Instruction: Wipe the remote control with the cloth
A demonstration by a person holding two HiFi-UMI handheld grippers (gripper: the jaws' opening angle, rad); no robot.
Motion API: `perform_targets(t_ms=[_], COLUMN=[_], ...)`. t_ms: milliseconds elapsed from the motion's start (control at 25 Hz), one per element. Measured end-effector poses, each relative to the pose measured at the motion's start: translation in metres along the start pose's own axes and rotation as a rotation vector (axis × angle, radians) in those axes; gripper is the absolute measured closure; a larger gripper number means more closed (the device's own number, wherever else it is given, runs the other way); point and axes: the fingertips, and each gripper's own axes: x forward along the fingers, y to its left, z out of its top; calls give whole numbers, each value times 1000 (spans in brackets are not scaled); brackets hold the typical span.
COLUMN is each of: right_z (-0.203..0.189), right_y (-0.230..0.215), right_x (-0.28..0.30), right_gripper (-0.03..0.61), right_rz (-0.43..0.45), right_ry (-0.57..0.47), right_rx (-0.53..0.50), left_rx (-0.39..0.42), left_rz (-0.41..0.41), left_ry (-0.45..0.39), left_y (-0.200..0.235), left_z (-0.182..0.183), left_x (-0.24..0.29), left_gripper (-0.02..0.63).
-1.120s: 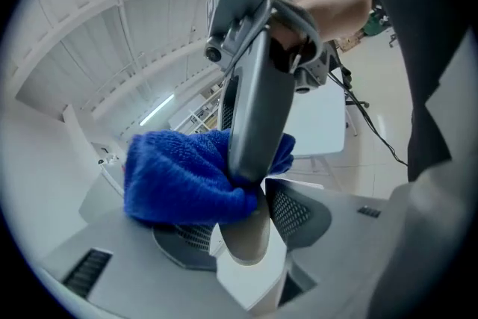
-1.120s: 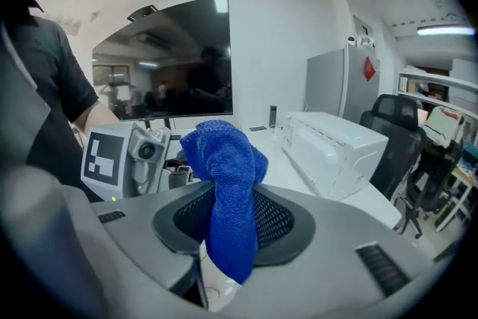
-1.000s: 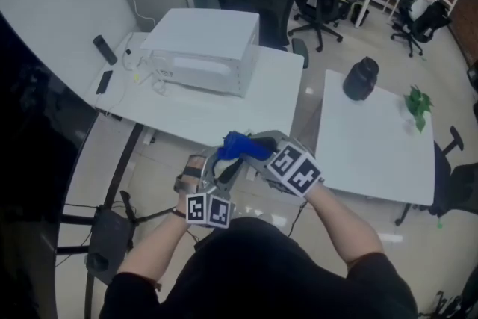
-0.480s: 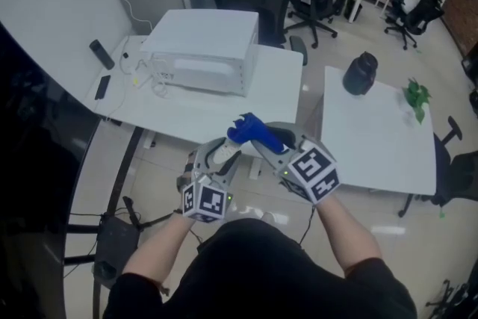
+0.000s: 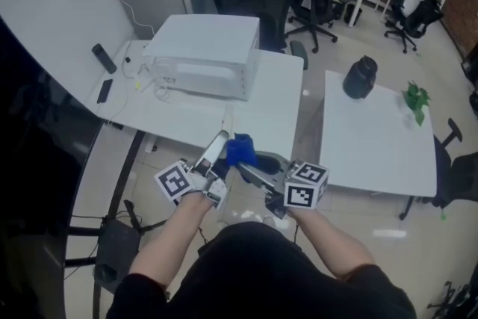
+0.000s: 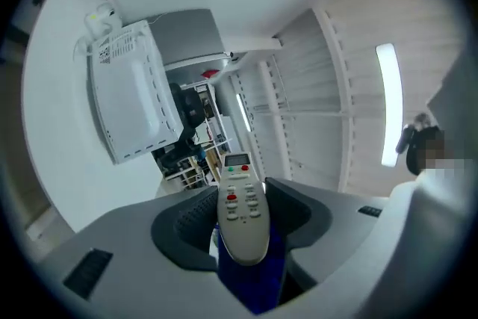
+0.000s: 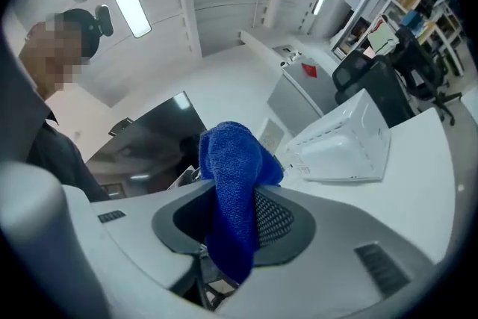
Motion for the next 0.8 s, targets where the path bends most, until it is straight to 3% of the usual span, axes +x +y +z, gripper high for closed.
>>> perform_targets(t_ms=[160,600,800], right_z=[-12,38,64], right_y=[7,-24,-27], right_x=[13,-4,-14], right_gripper=[449,449,449], right_rz=[36,-25,-41], right_ry=[25,-4,-49], right_rx=[13,-73,-102], left_rx=[-95,-93,-104], left_rz=[-78,-142,-149], left_ry=[47,229,212], left_y=[-6,-16,-15], left_z=[-12,-44,-44], left_x=[-1,-10,-11], left_gripper=[410,410,410])
